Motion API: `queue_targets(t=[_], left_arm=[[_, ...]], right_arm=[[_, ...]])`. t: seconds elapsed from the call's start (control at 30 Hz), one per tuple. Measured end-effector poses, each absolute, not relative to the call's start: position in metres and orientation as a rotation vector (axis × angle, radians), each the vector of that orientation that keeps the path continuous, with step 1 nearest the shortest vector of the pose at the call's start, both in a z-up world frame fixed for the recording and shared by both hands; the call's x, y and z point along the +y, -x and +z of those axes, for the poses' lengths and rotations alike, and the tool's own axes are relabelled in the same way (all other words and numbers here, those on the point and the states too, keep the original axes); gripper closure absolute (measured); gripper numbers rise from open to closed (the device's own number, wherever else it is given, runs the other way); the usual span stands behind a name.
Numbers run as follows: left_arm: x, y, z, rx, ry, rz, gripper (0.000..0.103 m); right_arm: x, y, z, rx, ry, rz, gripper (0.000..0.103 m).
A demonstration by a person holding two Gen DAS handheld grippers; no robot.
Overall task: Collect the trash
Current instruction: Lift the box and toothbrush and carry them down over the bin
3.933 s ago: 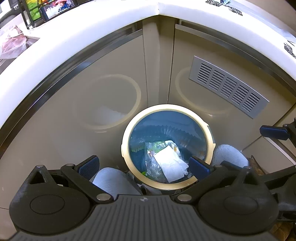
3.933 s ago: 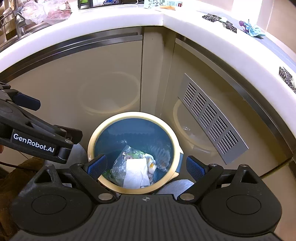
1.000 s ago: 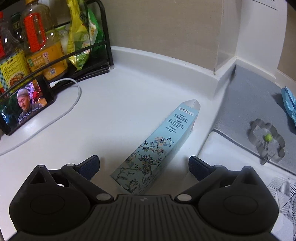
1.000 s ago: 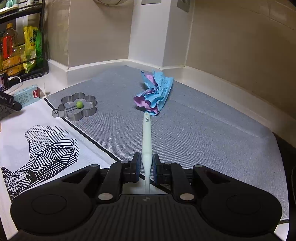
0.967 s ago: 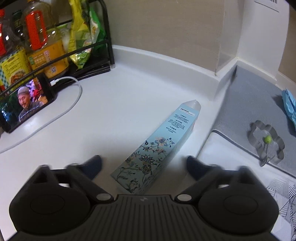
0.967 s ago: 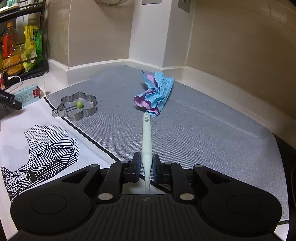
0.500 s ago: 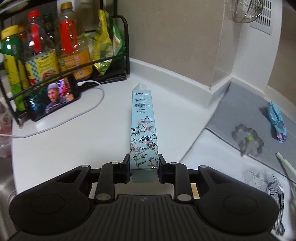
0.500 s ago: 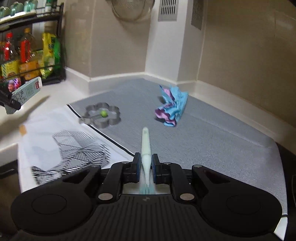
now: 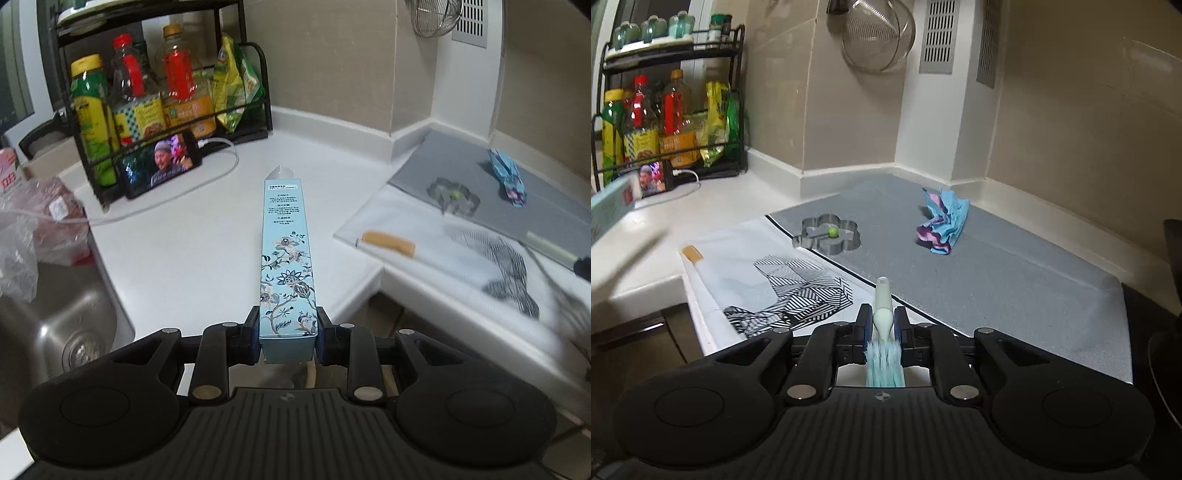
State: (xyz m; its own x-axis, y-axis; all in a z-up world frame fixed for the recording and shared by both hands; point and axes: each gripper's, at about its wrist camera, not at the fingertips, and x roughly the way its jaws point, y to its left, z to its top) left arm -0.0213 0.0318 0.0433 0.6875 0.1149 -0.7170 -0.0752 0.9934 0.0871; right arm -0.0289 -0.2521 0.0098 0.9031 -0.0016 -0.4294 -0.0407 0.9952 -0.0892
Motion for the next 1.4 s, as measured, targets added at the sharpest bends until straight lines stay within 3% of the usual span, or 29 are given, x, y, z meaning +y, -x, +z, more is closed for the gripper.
queue_targets(t=[0.8, 1.4], left_arm=[[0.031, 0.128, 0.037, 0.843, -0.072, 0.059, 0.073], [0.017, 0.193, -0.029, 0.950, -0.112, 0.080, 0.073]], right_arm=[[-0.160, 0.126, 0.050, 0.325, 0.265, 0.293, 0.090], [-0.127, 0.199, -0.022, 0.497, 0.274, 0.432, 0.090]])
